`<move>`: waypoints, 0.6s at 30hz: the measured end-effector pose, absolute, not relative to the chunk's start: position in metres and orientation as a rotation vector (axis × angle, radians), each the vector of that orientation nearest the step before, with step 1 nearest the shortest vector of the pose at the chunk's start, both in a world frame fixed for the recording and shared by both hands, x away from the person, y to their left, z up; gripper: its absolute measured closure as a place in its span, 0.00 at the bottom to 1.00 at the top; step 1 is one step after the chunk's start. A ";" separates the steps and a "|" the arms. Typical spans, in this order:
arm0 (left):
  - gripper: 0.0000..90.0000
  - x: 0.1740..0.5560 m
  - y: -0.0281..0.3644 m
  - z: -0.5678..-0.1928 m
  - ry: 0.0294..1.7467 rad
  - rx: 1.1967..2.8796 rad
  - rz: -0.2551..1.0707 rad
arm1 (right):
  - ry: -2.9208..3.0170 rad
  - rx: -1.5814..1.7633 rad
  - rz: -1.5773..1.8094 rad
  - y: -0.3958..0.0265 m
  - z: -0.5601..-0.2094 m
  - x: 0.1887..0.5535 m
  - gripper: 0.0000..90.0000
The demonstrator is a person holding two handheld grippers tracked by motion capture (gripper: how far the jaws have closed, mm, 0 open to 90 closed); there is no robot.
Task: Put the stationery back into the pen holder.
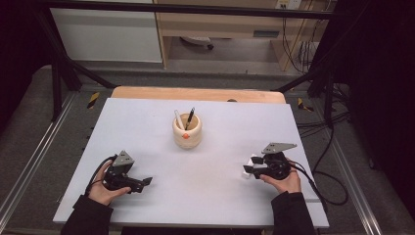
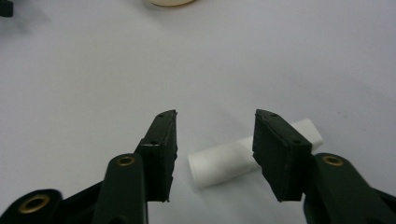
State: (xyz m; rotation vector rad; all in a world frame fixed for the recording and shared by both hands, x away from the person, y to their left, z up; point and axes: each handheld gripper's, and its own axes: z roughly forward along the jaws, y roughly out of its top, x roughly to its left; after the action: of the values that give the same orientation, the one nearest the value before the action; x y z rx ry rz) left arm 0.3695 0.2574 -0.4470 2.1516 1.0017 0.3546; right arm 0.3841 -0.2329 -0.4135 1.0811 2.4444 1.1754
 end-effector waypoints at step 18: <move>0.02 0.369 0.258 -0.447 1.003 2.147 0.358 | 2.375 1.137 1.122 -0.253 -0.428 0.385 0.91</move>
State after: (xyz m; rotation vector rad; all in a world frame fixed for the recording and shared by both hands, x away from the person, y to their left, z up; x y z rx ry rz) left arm 0.3694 0.2585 -0.4467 2.1468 1.0029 0.3580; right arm 0.3845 -0.2533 -0.4279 1.1367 2.3752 1.1224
